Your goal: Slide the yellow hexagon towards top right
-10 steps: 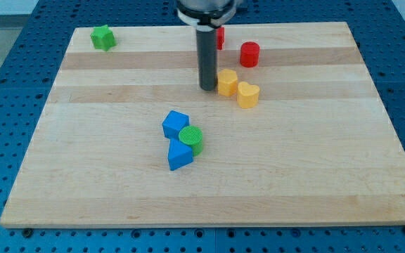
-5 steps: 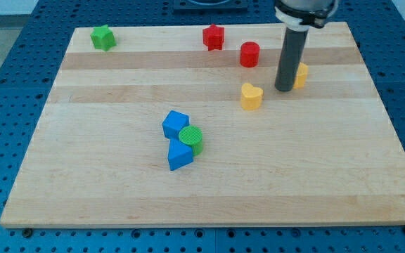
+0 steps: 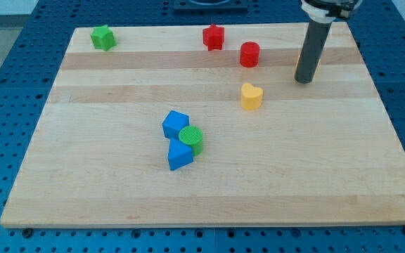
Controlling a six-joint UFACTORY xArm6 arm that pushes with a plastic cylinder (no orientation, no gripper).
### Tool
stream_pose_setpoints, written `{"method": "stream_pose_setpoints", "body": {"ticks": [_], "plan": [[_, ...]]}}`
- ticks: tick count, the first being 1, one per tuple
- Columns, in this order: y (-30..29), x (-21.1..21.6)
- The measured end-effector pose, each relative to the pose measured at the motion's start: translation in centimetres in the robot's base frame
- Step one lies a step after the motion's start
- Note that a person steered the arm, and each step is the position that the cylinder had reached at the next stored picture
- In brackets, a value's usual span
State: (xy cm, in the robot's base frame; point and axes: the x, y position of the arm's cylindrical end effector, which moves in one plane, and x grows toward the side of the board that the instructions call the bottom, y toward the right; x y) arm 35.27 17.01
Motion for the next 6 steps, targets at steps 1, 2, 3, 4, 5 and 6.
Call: {"method": "stream_pose_setpoints", "body": {"ticks": [1, 2, 3, 4, 5, 6], "plan": [[0.0, -1.5], [0.5, -2.2], [0.5, -3.3], [1.7, -3.6], [3.3, -3.6], [4.0, -4.1]]}}
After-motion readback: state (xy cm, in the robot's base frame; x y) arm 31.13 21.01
